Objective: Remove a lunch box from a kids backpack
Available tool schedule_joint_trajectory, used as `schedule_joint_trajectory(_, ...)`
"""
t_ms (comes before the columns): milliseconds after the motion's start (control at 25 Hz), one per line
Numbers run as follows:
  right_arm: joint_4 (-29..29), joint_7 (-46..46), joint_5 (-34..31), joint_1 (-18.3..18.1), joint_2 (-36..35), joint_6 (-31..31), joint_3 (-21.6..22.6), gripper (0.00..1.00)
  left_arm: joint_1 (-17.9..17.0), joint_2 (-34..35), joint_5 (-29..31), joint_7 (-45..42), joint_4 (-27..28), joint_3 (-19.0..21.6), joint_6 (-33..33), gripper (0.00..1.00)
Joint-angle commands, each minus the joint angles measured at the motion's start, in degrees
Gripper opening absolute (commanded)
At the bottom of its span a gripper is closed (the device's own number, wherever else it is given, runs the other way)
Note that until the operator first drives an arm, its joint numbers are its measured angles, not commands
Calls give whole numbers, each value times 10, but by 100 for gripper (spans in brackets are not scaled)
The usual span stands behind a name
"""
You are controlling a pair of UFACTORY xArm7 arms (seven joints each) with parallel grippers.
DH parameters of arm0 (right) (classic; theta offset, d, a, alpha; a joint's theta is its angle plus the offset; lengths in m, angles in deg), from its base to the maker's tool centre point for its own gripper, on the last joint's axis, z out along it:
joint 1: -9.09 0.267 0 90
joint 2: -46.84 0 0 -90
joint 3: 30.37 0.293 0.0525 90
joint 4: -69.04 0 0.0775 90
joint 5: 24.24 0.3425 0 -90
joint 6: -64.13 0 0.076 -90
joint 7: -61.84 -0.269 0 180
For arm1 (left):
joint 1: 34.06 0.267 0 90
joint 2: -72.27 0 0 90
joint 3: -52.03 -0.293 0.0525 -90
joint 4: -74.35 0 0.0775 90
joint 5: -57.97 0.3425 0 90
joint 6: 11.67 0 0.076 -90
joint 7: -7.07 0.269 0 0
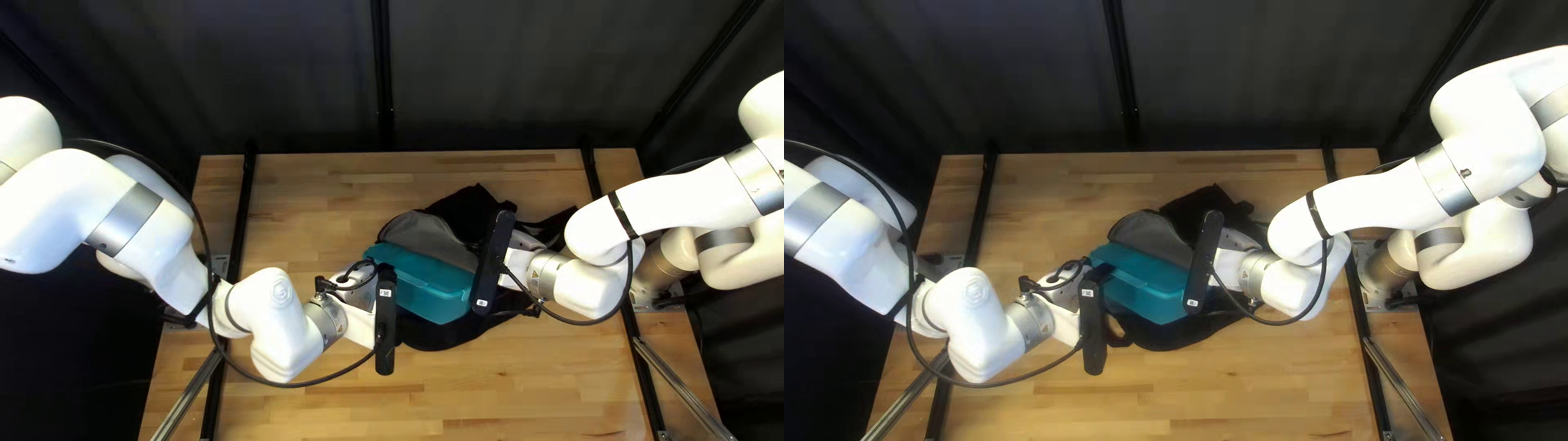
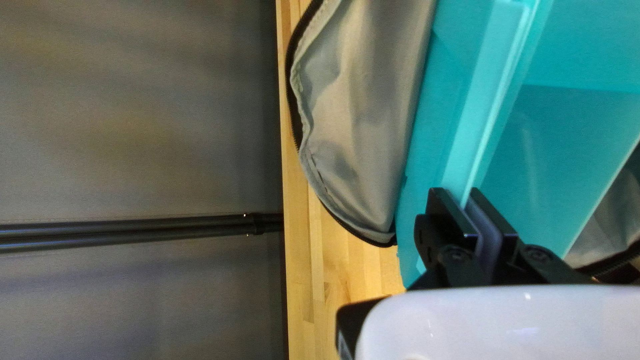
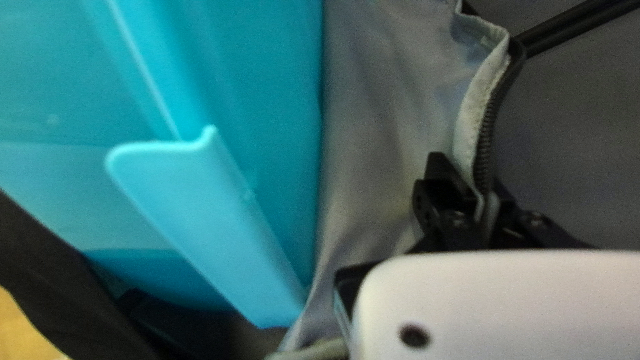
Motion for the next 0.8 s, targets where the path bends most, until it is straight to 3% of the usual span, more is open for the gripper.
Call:
schedule_joint_trajectory(40,-1,2,1,0,4,1,-1,0,-3,3,-6,4,2,4,9,0)
schedule_joint_trajectory(800,-8,0,5,1,10,0,-1,0,-38,68,-102,50,8,40,109,0)
